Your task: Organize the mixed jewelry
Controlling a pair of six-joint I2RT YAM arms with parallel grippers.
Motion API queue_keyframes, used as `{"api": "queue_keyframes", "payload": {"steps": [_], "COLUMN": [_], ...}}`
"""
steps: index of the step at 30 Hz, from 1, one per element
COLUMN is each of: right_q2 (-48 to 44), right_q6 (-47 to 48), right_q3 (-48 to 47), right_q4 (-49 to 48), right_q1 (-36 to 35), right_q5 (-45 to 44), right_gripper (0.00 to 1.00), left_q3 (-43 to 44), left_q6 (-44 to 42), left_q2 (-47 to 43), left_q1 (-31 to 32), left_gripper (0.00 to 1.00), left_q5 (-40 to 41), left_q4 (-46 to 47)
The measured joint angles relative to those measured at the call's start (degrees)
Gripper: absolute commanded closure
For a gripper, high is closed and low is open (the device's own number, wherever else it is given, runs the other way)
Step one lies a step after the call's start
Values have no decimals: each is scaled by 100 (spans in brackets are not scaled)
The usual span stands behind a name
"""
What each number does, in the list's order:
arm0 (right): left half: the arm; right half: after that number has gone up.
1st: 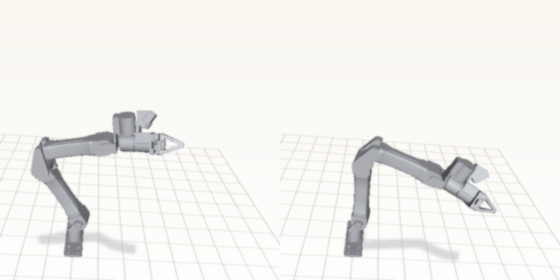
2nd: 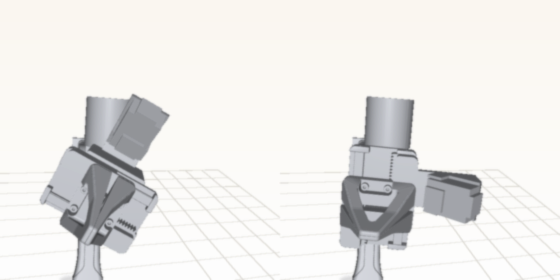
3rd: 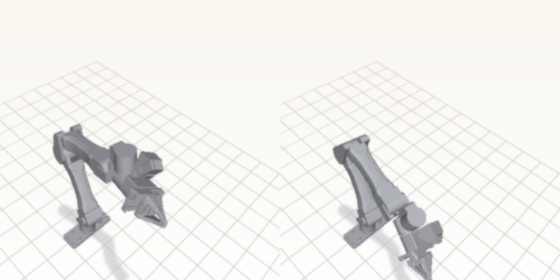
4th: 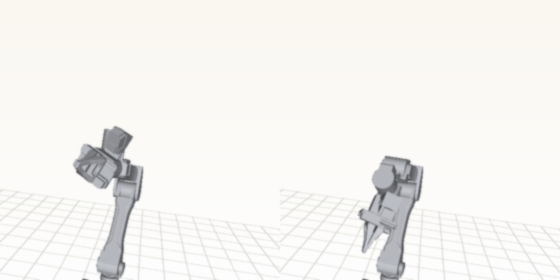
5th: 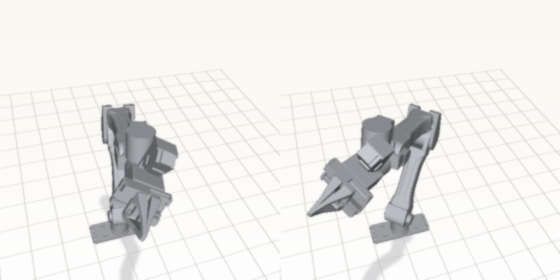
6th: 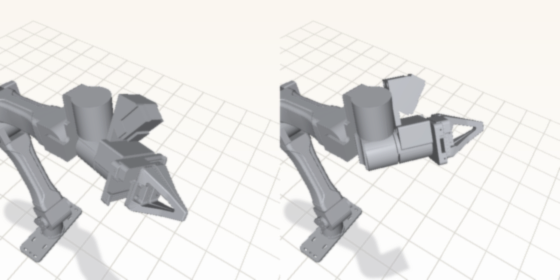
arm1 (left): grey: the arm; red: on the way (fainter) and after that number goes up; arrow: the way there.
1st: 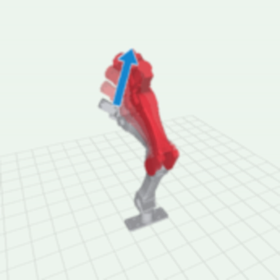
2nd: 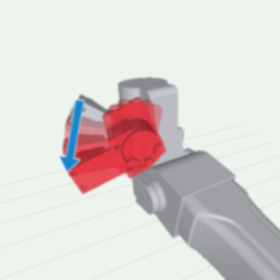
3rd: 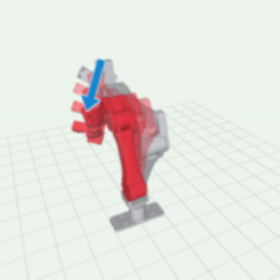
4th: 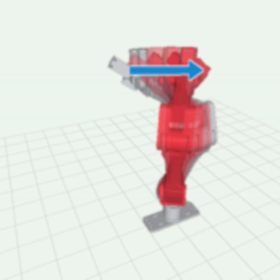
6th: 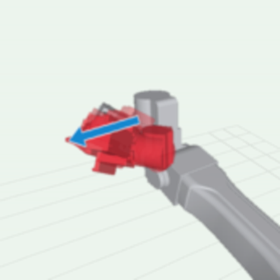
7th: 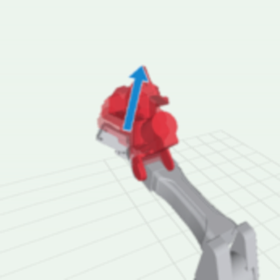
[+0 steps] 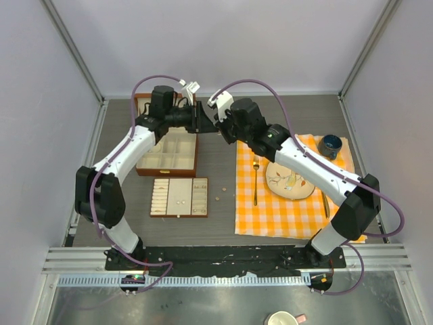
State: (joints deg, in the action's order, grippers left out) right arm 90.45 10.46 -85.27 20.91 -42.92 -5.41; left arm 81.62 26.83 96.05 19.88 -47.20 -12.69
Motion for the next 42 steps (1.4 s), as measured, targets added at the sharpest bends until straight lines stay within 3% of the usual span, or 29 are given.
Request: {"api": "queue_keyframes", "payload": {"steps": [10, 16, 23, 27, 35, 42], "right_q2": [0, -44, -136, -116, 409, 1270], "right_q6": [0, 46, 129, 131, 365, 1213], "right_q3": [0, 170, 623, 929, 1104, 973], "right_q4": [-15, -118, -166, -203, -247, 52], "right_q1": [-55, -59, 85, 271, 625, 717], "right_q5": [4, -116, -260, -258, 87, 732], "right_gripper": [99, 99, 87, 83, 66, 60], "left_q3": [13, 11, -48, -98, -295, -308], "left_q6": [122, -31, -227, -350, -479, -564], "left_q2": [87, 87, 85, 85, 85, 85], "left_q1": [72, 74, -39, -155, -345, -538], "left_gripper": [85, 81, 63, 58, 55, 52], "left_q5": [-20, 17, 203, 439, 595, 551], "left_q4": [81, 74, 68, 72, 66, 33]}}
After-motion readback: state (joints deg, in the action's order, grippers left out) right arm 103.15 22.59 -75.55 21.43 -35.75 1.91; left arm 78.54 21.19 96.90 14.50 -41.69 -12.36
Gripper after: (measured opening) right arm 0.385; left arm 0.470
